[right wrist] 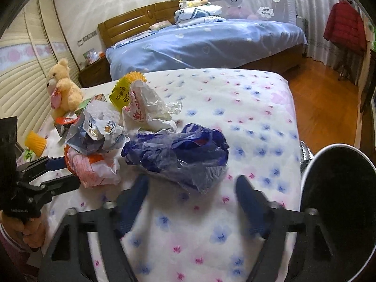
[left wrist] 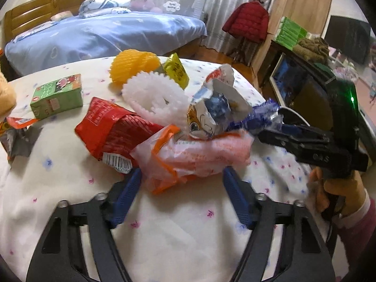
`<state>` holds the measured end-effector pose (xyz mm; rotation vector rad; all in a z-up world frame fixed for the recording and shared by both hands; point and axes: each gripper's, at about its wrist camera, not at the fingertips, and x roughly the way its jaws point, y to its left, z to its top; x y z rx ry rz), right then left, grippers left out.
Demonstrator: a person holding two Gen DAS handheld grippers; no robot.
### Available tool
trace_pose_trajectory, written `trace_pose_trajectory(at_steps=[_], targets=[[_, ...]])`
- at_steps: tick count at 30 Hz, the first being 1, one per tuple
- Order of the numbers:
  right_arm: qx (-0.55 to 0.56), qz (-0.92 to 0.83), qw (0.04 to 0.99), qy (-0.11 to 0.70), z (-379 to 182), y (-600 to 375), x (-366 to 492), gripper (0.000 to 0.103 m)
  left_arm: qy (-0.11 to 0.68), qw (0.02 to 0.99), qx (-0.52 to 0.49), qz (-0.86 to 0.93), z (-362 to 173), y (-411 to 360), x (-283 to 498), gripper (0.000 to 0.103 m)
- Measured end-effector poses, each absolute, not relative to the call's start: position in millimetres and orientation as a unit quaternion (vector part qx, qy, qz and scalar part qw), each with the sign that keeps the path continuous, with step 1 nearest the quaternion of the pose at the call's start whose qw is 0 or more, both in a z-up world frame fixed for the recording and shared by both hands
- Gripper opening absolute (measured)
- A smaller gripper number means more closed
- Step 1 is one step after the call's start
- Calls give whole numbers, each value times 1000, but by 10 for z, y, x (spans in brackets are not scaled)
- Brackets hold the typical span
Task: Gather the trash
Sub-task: 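Move both open tools back toward the trash pile on the bed, then grasp the blue wrapper with the right tool while the left tool grasps the pink-orange bag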
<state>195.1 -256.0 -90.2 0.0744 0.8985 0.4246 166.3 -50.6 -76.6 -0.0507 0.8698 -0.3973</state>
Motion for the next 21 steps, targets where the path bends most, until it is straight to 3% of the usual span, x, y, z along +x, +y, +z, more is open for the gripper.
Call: trace_pose_trajectory(at_steps=[1,2,3,4,6,8,21], targets=[[32,201,877,435,-916,-2542,1959,41,420,887,-22,-192,-774,-519,1669,51],[30,199,877,437,-924,-2540,1968,34,422,886,-21,-192,-778,-523,1677,43],[30,198,875,440,-938,-2537,1971,16,422,886,-21,-193,-779,-525,1680,34],[31,198,875,441,-944,-2543,1978,1,422,885,-22,-194,-776,-523,1677,33],[33,197,875,440,-936,-2555,1967,0,419,885,-24,-200,-765,-520,1663,22],[33,198,878,435,-913,-2559,1926,0,416,887,-19,-198,-755,-528,1633,19],[60,203,883,418,-727,-2668,1661,3,402,896,-34,-186,-694,-402,1293,16]])
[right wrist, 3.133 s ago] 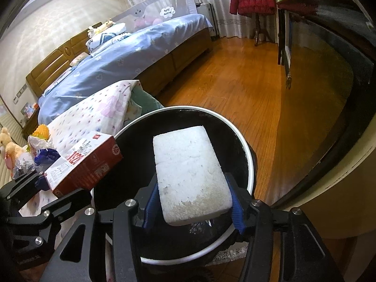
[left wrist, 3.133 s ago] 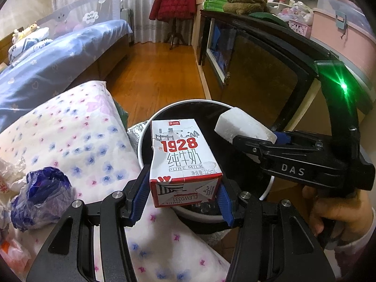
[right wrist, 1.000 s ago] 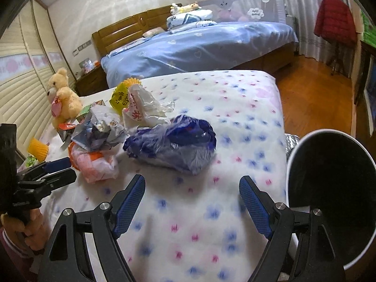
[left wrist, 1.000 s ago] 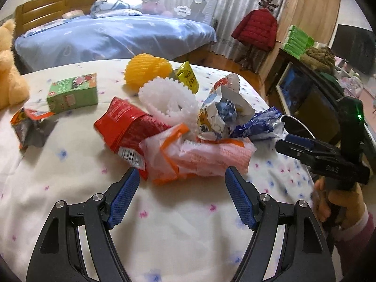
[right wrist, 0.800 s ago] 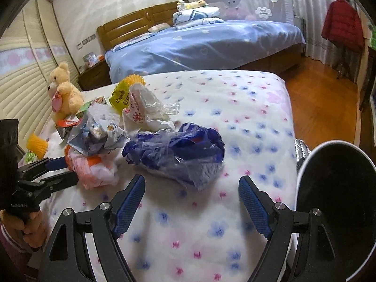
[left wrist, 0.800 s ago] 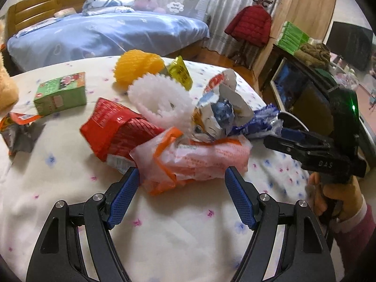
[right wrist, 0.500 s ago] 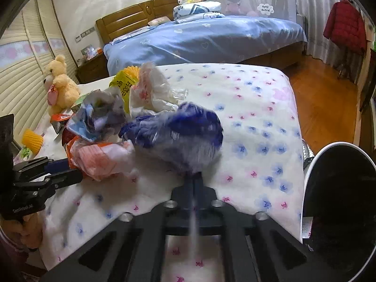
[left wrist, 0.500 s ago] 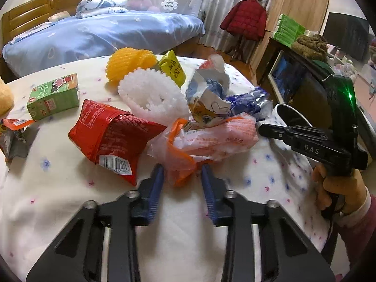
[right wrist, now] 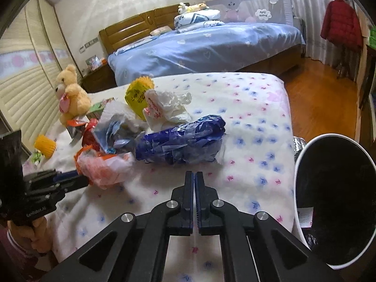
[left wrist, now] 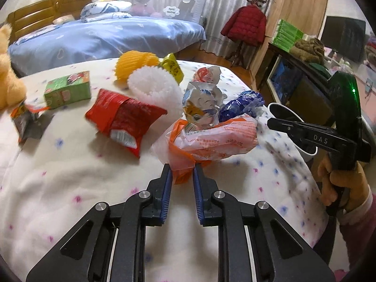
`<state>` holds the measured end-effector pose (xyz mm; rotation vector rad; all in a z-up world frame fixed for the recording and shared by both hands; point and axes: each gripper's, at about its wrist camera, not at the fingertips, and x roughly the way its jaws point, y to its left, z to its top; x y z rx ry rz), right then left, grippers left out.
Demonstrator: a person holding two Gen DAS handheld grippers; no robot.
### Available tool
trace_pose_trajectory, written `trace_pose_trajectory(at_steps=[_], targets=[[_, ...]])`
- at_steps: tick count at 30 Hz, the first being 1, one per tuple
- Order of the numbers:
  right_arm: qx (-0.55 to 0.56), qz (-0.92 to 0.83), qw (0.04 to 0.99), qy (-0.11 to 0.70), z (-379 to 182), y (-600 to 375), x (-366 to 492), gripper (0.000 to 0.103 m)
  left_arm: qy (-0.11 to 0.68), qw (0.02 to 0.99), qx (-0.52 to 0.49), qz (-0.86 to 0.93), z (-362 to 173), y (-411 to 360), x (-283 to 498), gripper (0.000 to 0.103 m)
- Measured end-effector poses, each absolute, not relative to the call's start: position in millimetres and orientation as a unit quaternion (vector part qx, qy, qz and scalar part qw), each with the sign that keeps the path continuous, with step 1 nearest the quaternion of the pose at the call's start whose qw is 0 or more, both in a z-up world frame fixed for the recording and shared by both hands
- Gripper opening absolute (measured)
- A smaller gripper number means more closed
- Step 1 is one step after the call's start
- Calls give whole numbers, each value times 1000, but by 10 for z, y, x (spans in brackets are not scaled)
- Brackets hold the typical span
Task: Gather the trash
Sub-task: 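Grasp the blue wrapper with the right tool while the left tool grasps the pink-orange bag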
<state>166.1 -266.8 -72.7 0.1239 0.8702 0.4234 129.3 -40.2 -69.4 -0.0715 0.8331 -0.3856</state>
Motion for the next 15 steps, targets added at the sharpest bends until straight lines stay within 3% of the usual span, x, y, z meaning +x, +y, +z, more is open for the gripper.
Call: trace_pose_trajectory(at_steps=[2,3,4,5,10,12,14,15], targets=[[64,201,884,416,-714,-2674,1657,8,399,898,-41,-181,-681,-361,1246,16],[69,194,885,417,-713,-2686,1669,20,399,898,-44,-180,-680,-349,1231,16],[73,188,887,415,-712,-2696,1681,39,400,897,-48,-180,-680,-334,1217,16],[74,184,889,413,-708,-2699,1689,47,401,897,-50,-181,-686,-331,1200,16],[88,169,890,415,-748,-2688,1897,61,407,892,-46,-192,-712,-388,1159,16],[86,170,885,425,-815,-2657,1977,61,409,890,-46,-196,-726,-406,1149,16],[100,184,874,438,-902,-2641,2050,48,411,889,-46,-197,-740,-419,1124,16],[104,190,871,441,-928,-2629,2062,12,412,888,-47,-197,-749,-421,1119,16]])
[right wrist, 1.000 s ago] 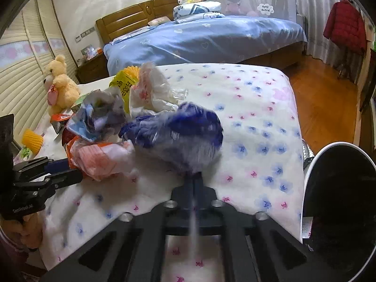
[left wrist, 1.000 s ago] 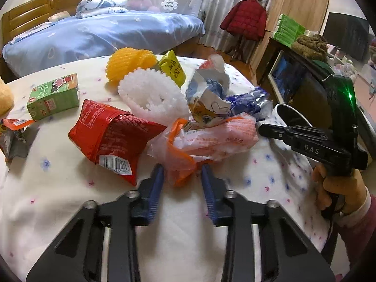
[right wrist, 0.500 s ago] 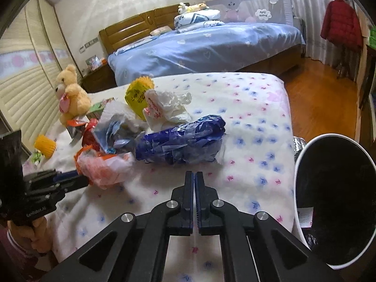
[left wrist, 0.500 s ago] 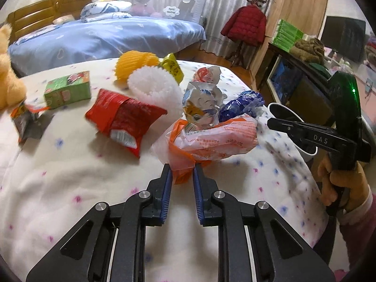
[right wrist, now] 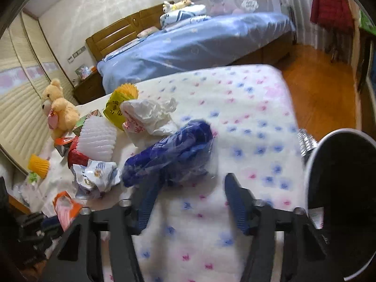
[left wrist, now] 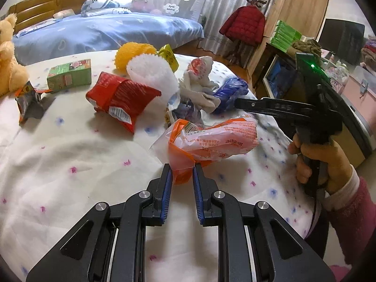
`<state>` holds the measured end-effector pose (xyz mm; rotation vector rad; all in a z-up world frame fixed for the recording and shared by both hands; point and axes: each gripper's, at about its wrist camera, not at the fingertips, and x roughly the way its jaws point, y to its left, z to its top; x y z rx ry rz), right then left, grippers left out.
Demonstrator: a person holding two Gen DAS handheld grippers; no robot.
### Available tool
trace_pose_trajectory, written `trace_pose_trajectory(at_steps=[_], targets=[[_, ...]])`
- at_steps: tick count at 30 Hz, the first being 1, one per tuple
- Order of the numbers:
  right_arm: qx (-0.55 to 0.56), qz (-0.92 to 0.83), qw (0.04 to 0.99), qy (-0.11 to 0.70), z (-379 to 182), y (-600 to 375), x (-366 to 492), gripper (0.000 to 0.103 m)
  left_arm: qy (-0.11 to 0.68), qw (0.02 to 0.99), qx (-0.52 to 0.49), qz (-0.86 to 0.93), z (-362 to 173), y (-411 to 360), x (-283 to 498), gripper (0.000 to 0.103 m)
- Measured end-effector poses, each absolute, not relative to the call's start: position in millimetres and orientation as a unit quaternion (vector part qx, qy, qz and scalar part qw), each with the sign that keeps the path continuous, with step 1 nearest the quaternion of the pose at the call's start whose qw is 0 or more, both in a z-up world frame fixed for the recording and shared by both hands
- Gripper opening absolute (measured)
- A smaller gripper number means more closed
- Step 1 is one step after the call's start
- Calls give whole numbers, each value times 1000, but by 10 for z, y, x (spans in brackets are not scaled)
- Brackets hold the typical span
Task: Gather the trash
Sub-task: 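Grasp the blue wrapper with the right tool while the left tool grasps the pink-orange bag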
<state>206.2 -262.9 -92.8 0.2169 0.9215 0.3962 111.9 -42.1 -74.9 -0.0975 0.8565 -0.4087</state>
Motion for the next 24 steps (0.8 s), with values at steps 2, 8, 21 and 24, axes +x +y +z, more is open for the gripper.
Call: trace_pose_trajectory(at_steps=[2,8,21,24], targets=[[93,187,870,447,-961,-2585,2051,0,414,888,-49,-197,-759,-414,1104,16],[92,195,878,427,-895,-2592,1848,0,408,887,-47,-210,-717,-451,1081,16],[200,166,856,446,-955,-2511,1989,52,396,900,-82,-162,-701,-45,1004,16],[234,158,849,446,-989,-2461,2110,57,398,900,-95,-151,-735,59,1017,16]])
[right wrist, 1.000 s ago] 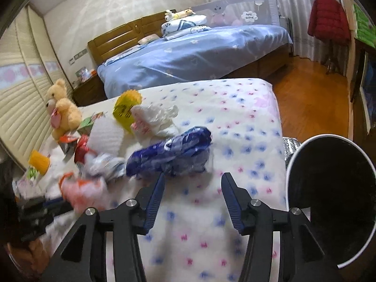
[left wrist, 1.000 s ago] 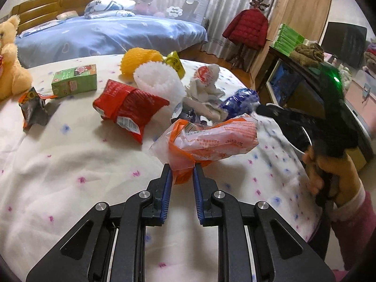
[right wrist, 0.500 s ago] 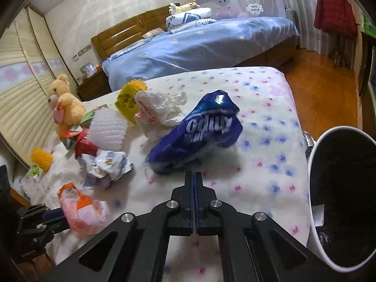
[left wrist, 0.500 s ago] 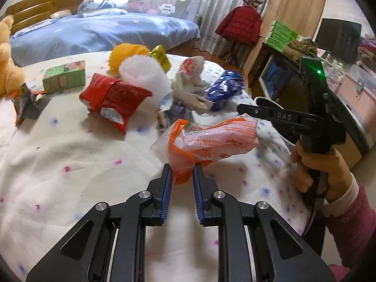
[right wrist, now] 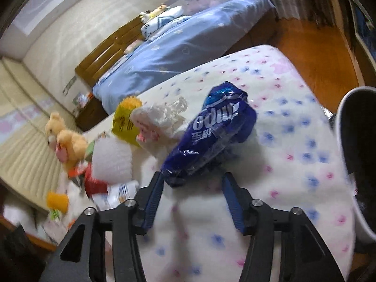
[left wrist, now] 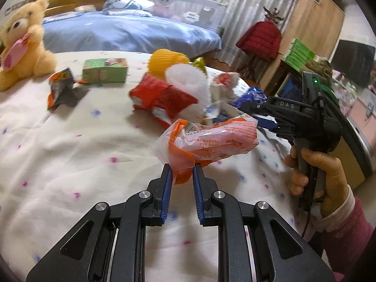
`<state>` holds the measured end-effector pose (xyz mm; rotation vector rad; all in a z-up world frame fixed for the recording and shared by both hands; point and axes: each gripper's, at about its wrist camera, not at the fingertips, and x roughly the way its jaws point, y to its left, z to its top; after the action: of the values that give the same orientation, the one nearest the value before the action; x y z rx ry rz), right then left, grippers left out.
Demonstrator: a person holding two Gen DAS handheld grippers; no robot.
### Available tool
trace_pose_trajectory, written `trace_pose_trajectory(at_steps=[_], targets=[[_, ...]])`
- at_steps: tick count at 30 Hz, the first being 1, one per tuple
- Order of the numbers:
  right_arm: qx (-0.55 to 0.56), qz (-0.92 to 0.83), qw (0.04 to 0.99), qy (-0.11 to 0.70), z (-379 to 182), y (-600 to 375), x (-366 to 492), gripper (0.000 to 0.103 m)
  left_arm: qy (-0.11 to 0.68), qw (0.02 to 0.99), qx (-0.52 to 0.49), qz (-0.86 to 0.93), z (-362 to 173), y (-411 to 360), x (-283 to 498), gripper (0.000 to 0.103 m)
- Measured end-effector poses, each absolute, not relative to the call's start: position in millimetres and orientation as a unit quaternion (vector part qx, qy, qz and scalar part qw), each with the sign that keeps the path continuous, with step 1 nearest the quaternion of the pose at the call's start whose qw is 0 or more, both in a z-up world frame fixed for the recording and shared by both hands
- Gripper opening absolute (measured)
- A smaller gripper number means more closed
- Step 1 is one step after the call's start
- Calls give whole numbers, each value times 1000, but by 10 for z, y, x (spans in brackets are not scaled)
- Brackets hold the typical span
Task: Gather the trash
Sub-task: 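Grasp the blue wrapper with the right tool while the left tool grasps the pink-orange bag, then carry both items over the bin and open both tools to drop them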
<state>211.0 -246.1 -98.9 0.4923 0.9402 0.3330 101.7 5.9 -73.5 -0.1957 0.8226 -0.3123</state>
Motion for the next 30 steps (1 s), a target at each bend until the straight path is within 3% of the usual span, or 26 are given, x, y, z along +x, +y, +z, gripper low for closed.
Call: trace_pose_trajectory(at_steps=[3,4,5,30], targets=[[243,146,850,444,-1006,-2423,2179,50,395,901,-101,-150,-733,74,1001,16],[247,146,850,442,-1007,-2434,2178,27,394,901,-100,-150,-731,66,997,16],[250,150,849,441,-1009,-2445,2174,17,393,901,-100,-152,-728,57,993,16],[189,144,883,405,-696,-3313,1157,13,400,888,-28,-225,-598,-1074,1071,16]])
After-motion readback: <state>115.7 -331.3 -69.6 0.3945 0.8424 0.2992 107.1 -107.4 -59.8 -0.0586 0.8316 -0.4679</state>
